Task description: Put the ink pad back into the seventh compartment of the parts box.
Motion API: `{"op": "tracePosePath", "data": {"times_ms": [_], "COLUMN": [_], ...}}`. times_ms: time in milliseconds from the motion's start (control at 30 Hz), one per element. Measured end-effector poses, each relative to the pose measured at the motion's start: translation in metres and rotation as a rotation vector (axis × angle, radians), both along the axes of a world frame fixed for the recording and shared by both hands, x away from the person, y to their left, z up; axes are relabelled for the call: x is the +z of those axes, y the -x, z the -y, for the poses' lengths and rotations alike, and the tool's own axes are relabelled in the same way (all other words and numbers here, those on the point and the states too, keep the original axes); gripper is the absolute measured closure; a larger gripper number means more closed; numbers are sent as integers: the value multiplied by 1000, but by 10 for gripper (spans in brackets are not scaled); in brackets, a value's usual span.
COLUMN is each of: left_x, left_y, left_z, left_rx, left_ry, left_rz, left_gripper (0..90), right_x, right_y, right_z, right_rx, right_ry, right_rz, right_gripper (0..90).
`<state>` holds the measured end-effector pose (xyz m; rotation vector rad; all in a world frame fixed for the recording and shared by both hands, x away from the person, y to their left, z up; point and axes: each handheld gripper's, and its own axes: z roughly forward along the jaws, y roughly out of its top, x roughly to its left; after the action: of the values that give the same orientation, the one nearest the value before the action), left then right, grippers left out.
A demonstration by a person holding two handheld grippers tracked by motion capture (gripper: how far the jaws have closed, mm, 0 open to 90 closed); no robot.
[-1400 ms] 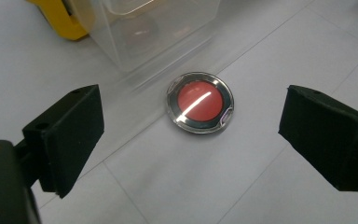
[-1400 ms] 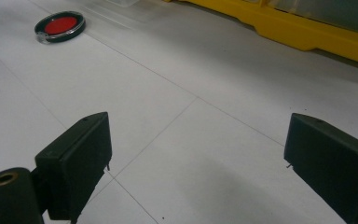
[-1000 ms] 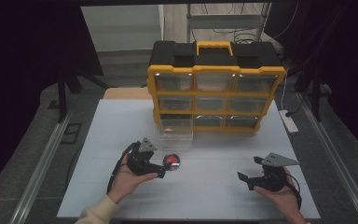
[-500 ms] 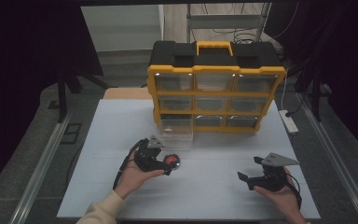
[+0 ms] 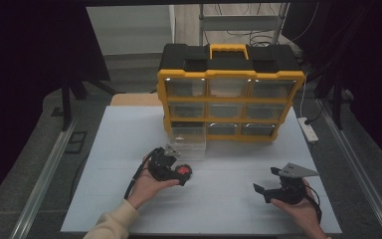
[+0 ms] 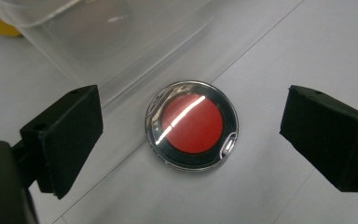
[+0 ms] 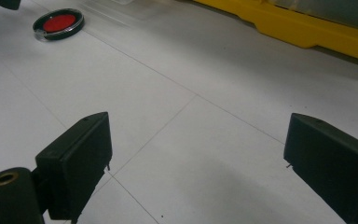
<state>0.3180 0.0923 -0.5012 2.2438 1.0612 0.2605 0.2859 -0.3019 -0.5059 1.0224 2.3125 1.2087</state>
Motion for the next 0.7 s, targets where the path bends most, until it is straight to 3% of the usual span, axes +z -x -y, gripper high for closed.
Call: {"op": "tracePosePath", "data": {"times_ms": [700], "left_x": [-23], "left_y": [-12], "left_z": [15], "left_rx": [-4], "left_ry": [-82], "left_rz": [-87], "left_gripper": [17], "right_x": [0], "right_y": [0], "right_z": [0], "right_rx": [0], "right_ry": [0], "right_rz": [-2], "right_gripper": [76]}}
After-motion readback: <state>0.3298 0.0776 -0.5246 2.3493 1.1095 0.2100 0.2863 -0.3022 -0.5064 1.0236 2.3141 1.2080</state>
